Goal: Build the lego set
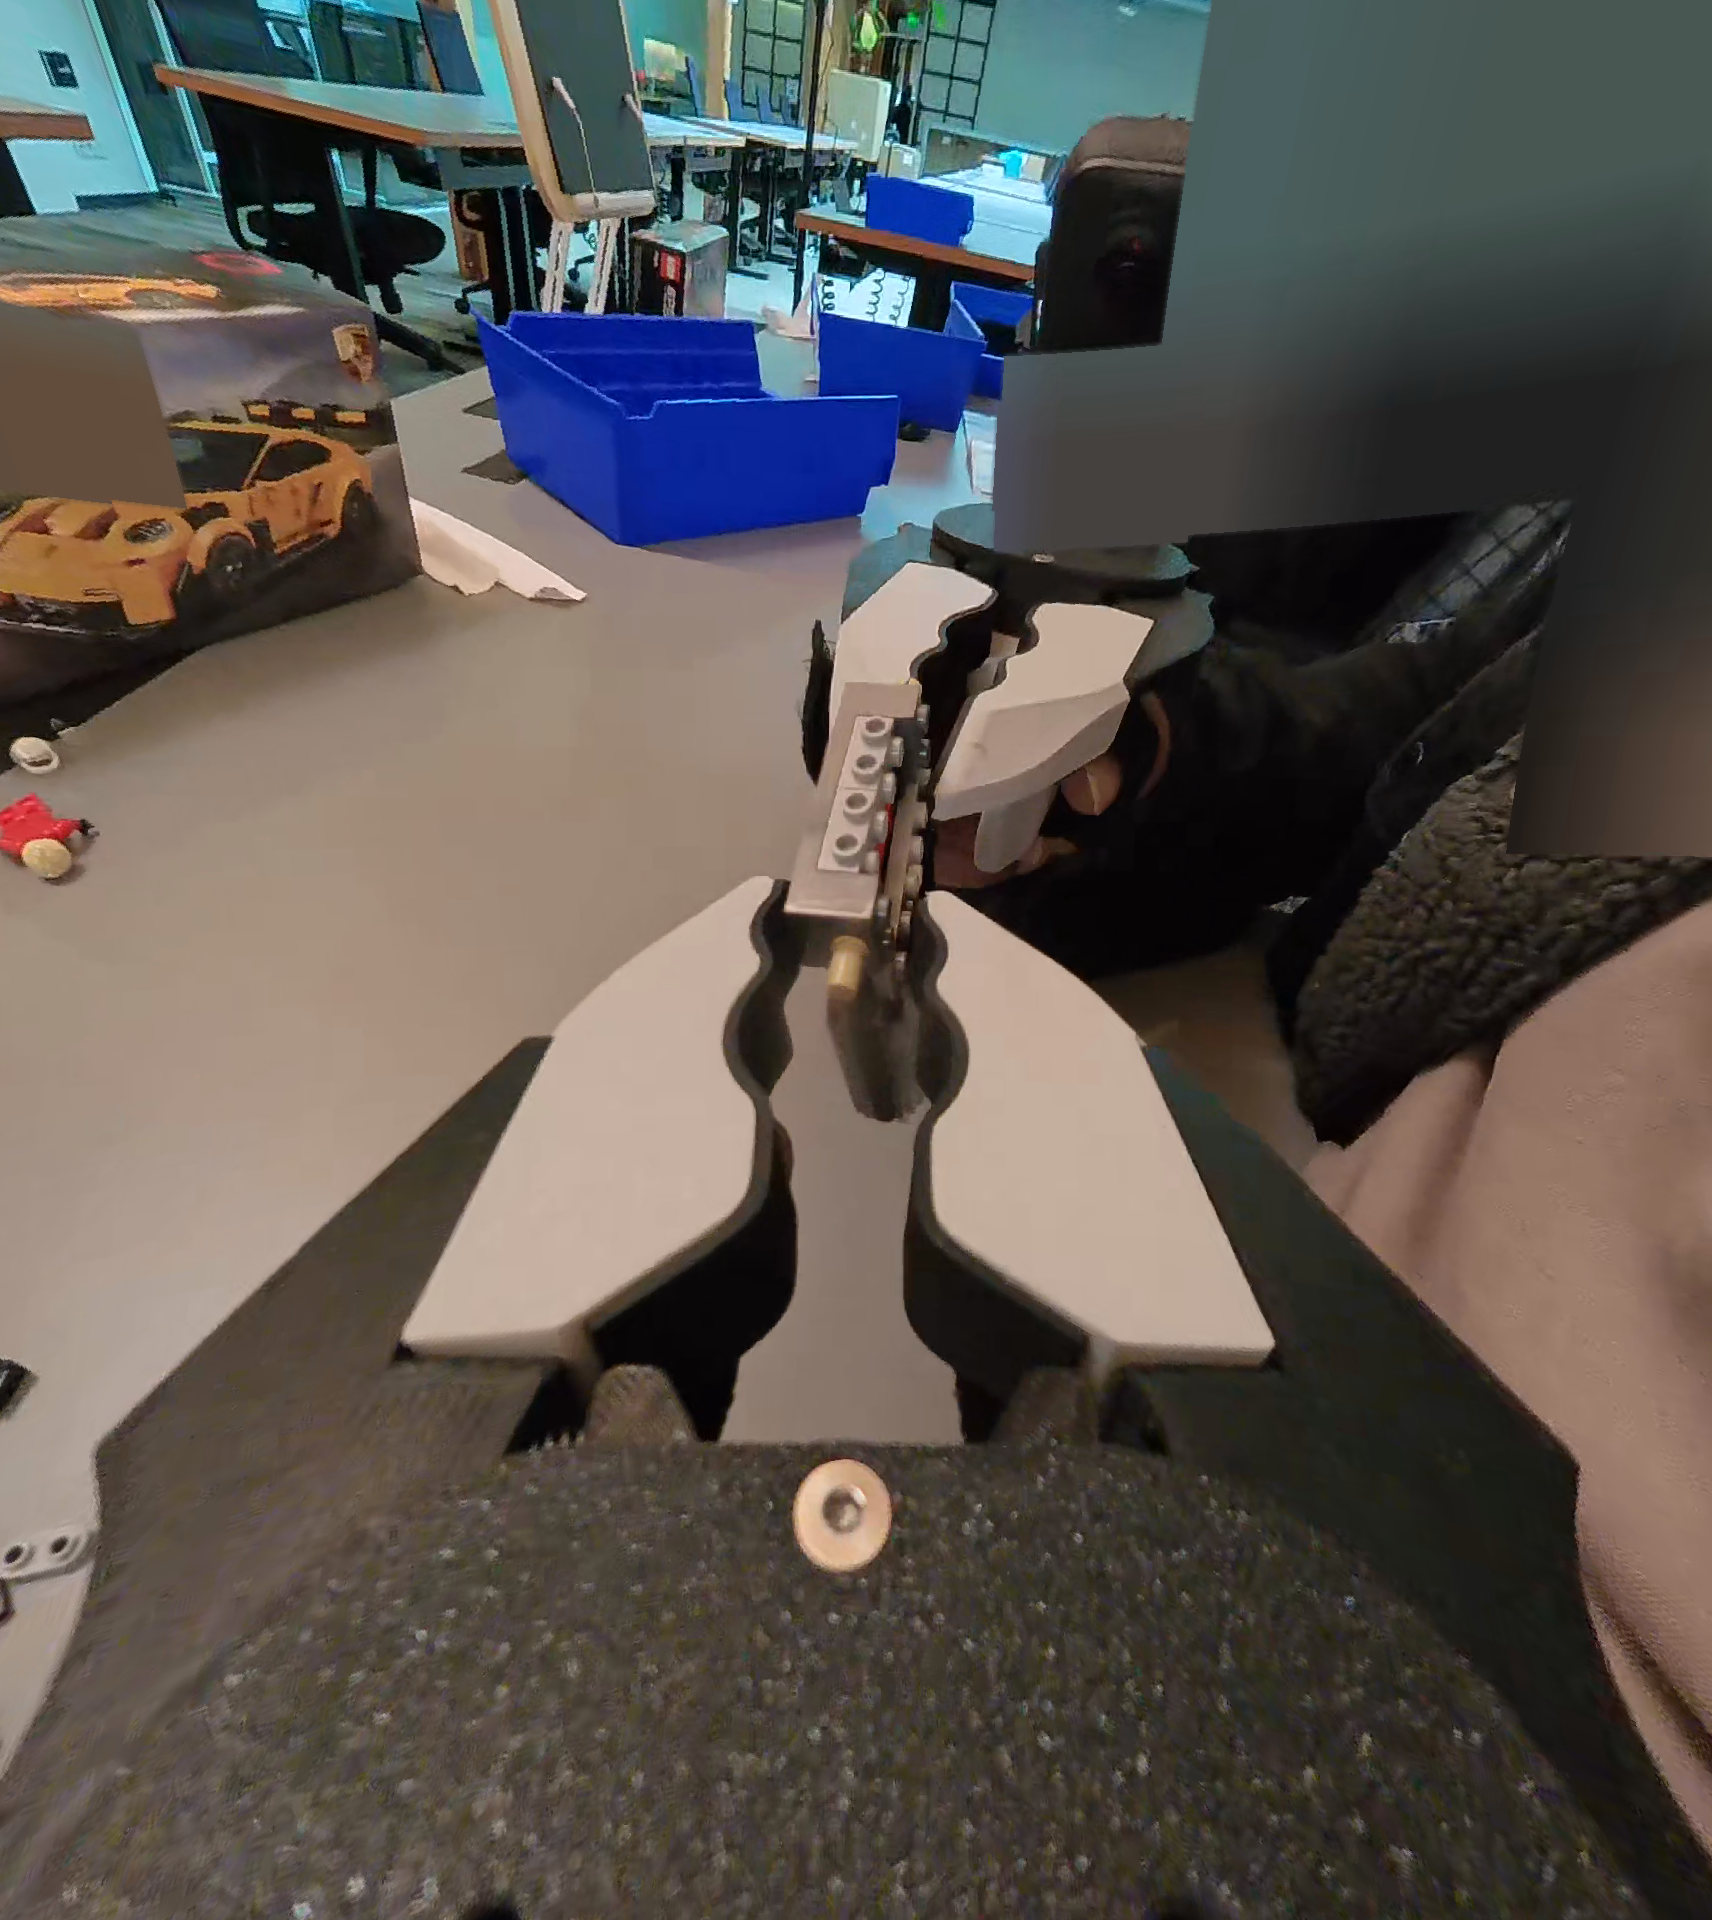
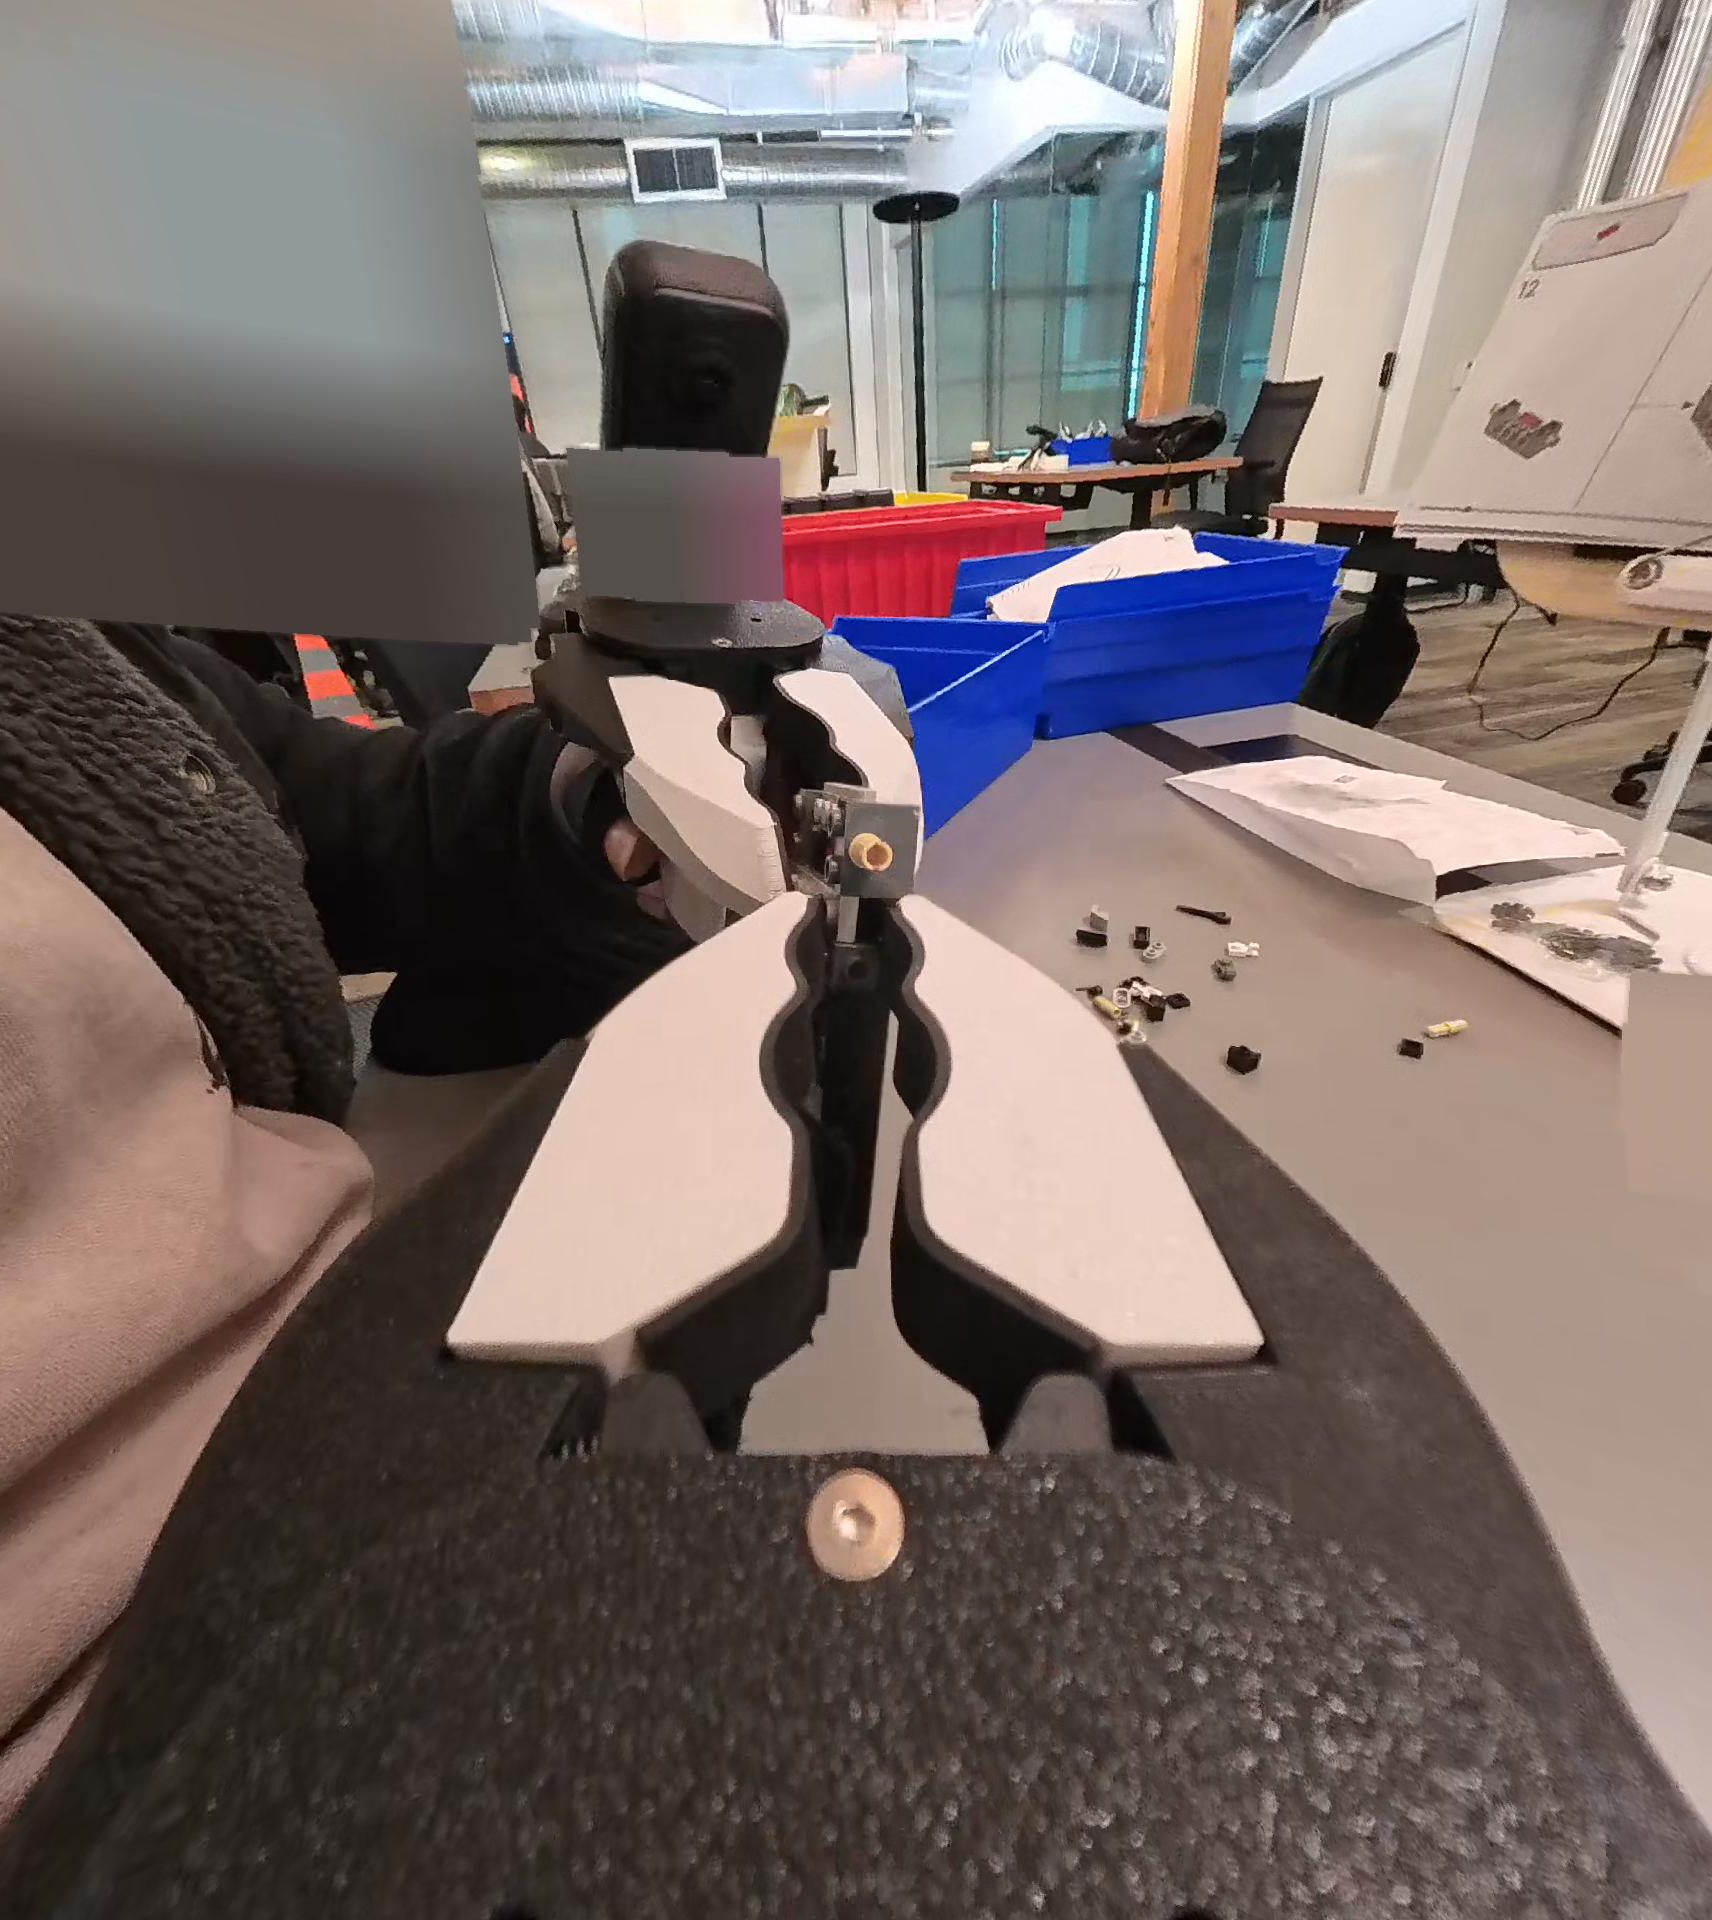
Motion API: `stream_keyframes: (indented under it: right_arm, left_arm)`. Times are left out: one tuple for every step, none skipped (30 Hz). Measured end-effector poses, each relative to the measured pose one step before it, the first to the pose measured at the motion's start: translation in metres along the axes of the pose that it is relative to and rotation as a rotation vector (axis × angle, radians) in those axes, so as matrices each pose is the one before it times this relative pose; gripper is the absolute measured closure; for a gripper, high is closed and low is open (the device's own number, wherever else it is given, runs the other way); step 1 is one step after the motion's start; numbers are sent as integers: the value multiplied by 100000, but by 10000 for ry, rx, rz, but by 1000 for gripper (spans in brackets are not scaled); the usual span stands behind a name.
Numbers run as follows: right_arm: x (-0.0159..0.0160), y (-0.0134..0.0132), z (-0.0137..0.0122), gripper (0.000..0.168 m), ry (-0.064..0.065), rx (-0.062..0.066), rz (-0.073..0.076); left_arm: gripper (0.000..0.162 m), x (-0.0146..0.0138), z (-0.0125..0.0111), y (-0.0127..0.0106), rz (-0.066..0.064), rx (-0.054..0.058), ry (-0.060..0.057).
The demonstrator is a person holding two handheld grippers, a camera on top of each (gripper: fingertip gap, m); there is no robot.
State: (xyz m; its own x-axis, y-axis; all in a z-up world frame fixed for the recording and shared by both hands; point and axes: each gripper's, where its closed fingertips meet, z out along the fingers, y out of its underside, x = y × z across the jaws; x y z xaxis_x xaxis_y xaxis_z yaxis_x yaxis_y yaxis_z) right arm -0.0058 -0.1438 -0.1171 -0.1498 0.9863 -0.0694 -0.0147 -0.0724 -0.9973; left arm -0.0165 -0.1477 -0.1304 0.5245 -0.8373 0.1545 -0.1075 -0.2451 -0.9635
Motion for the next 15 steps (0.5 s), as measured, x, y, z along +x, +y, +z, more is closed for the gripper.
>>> stream_keyframes:
  right_arm:
    - [-13, -90, -52, 158, -27, 86, 75]
    - [-63, -100, -63, 158, -75, 106, 84]
    - [-78, -60, -47, 158, -67, 72, 27]
    - [-105, -22, -35, 158, -64, 26, -37]
    - [-70, 48, 3, 158, -52, -28, -17]
    - [-73, 83, 14, 158, -68, -56, 23]
    - [-70, 138, 1, 158, -84, -114, 8]
    - [-47, 203, 7, 157, -74, -223, -32]
    - [8, 118, -17, 155, -49, -222, -105]
    - [-19, -42, -9, 142, -71, -144, -152]
    - [-139, 35, 66, 133, -183, -241, -108]
    - [-155, 114, 158, 130, -190, -312, -80]
    - [-65, 201, 249, 129, -102, -339, -145]
    - [-38, 151, 255, 135, -62, -237, -195]
    - [-99, 69, 201, 147, -100, -138, -151]
  left_arm:
    - [142, 60, -7, -106, 11, -34, 11]
    - [143, 132, -16, -124, -57, -45, 77]
    - [143, 130, -21, -85, -81, -57, 93]
    - [144, 133, -19, 6, -56, -81, 94]
    - [145, 75, -29, 59, -3, -81, 41]
    - [145, 63, -22, 129, 49, -85, 1]
    - [145, 60, -21, 160, 43, -97, 4]
    - [145, 31, -15, 168, 69, -107, -1]
    - [145, 26, -21, 114, 103, -80, -16]
    - [145, 10, -14, 125, 124, -101, -30]
    - [145, 44, 30, 153, 139, -119, -16]
    - [145, 100, 56, 65, 113, -68, 21]
    - [145, 168, 80, -1, 51, -32, 89]
    - [145, 161, 124, 27, 96, -66, 63]
    - [144, 77, 117, 42, 177, -91, -33]
